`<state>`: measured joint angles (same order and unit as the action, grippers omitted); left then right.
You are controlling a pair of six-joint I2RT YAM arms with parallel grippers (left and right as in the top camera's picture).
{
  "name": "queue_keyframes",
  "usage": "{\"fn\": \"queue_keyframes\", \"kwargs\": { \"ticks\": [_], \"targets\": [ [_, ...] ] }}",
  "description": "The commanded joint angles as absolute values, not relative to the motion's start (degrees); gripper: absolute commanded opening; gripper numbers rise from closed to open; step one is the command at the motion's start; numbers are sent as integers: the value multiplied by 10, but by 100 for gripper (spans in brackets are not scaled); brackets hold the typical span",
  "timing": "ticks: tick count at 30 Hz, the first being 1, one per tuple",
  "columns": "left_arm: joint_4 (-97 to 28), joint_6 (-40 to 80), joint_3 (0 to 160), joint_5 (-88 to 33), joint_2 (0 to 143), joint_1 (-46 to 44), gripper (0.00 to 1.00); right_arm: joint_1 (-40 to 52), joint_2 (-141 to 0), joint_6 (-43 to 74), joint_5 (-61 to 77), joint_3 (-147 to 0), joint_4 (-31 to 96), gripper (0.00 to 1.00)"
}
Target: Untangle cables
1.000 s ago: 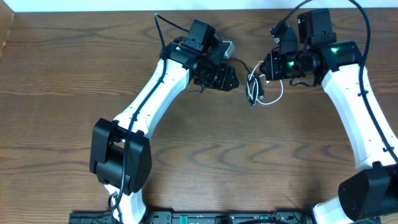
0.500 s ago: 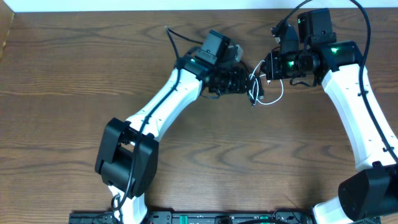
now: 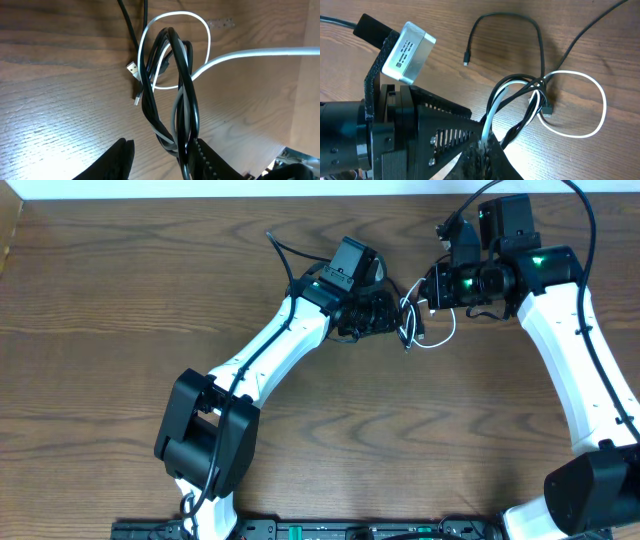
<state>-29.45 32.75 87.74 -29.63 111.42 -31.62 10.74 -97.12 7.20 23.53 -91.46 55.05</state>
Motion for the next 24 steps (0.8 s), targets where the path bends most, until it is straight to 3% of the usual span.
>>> {"fn": "queue_keyframes", "kwargs": {
  "ticks": [1,14,24],
  "targets": [
    [-283,366,863,-289,1112,-321,36,108,-976,77,235,-924,551,1],
    [-240,392,831,-265,1114,-338,24,108,-976,76,234,-924,551,1],
    [-182,419,812,-183,1120,-379,22,108,-976,77,234,-924,552,1]
  ]
}}
